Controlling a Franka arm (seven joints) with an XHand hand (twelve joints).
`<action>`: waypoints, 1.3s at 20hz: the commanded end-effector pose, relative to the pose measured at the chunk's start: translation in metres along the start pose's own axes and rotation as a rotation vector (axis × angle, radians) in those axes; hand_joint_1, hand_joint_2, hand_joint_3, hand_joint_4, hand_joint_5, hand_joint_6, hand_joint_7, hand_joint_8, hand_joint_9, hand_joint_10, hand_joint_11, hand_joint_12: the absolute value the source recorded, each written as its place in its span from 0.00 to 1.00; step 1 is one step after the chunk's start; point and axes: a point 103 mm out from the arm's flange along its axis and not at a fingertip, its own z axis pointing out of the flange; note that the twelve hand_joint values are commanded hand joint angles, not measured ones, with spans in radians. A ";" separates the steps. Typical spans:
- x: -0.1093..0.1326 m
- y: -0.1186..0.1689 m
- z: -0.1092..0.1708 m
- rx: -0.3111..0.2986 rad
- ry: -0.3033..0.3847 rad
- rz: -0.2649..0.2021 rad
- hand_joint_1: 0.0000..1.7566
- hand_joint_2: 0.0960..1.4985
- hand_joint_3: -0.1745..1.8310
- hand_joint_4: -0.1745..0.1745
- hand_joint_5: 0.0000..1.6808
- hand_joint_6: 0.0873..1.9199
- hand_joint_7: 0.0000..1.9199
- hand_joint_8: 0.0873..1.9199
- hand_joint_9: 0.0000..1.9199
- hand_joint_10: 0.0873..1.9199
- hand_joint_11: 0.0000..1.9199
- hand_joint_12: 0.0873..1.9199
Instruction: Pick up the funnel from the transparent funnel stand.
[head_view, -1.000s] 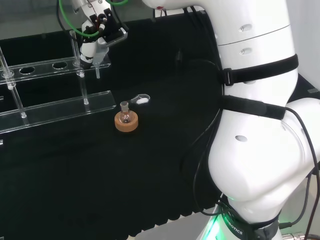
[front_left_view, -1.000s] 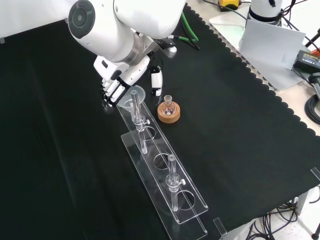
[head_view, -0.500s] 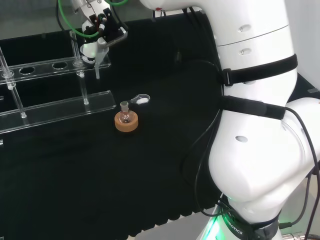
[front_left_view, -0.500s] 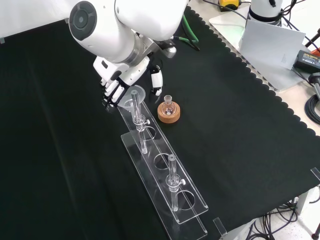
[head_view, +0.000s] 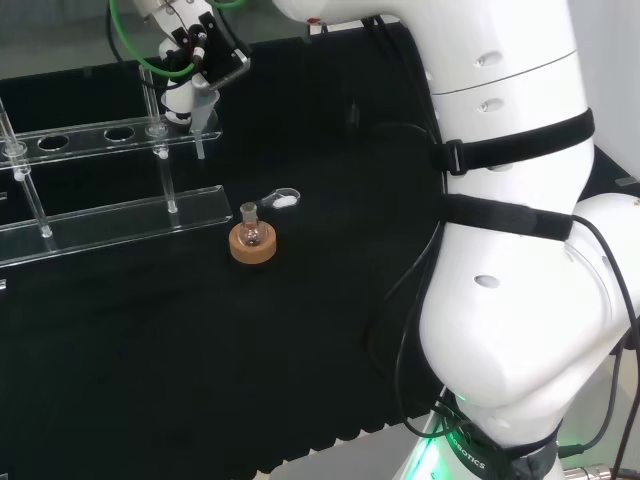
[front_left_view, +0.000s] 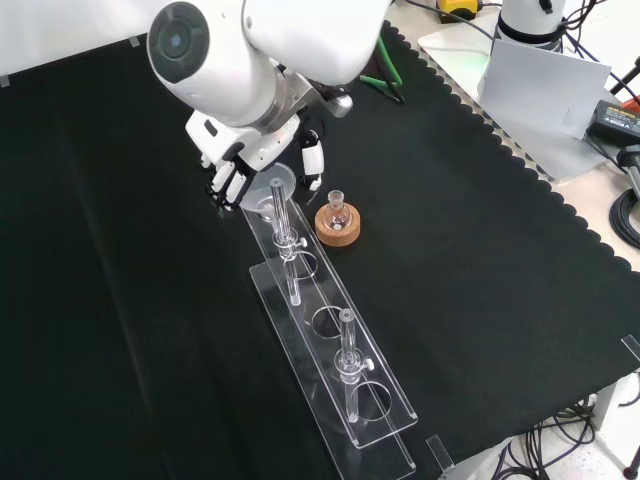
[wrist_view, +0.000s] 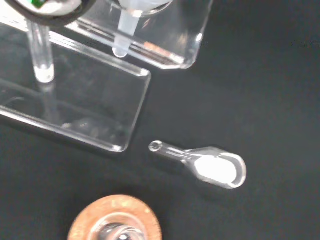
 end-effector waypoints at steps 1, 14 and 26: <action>-0.006 -0.016 -0.021 -0.051 -0.121 0.060 0.49 0.44 0.41 0.49 0.40 0.01 0.20 0.31 0.45 0.23 0.26 0.68; -0.013 -0.082 -0.065 -0.118 -0.127 0.114 0.51 0.44 0.42 0.50 0.46 0.08 0.27 0.29 0.51 0.19 0.27 0.65; 0.011 -0.144 -0.063 -0.131 -0.136 0.163 0.52 0.44 0.43 0.50 0.42 0.21 0.29 0.28 0.53 0.16 0.32 0.63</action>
